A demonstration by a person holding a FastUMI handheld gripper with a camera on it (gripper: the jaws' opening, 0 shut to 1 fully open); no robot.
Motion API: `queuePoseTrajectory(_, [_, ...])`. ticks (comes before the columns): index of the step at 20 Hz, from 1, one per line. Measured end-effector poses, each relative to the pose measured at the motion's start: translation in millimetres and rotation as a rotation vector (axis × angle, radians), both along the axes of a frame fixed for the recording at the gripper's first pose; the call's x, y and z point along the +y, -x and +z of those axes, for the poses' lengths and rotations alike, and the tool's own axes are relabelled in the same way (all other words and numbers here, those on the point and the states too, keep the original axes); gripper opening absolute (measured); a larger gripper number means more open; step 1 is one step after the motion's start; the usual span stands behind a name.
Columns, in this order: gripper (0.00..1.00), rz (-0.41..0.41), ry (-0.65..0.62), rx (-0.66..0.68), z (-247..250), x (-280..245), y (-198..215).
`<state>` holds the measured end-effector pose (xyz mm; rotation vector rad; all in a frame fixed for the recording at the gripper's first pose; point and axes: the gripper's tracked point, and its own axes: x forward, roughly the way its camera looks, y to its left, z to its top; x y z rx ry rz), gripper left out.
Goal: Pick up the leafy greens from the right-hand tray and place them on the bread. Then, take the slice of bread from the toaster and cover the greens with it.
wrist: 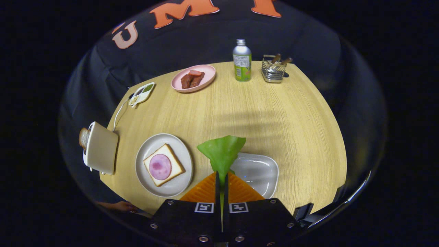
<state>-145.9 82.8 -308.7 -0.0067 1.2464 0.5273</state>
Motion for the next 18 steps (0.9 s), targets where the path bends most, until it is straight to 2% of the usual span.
queuePoseTrajectory(7, [0.02, 0.145, -0.067, 0.001, 22.4, 72.8, 21.0])
queuePoseTrajectory(13, [0.02, 0.256, -0.102, 0.04, 12.7, 135.0, 42.9])
queuePoseTrajectory(18, [0.02, 0.317, -0.094, 0.072, -0.3, 165.9, 55.2])
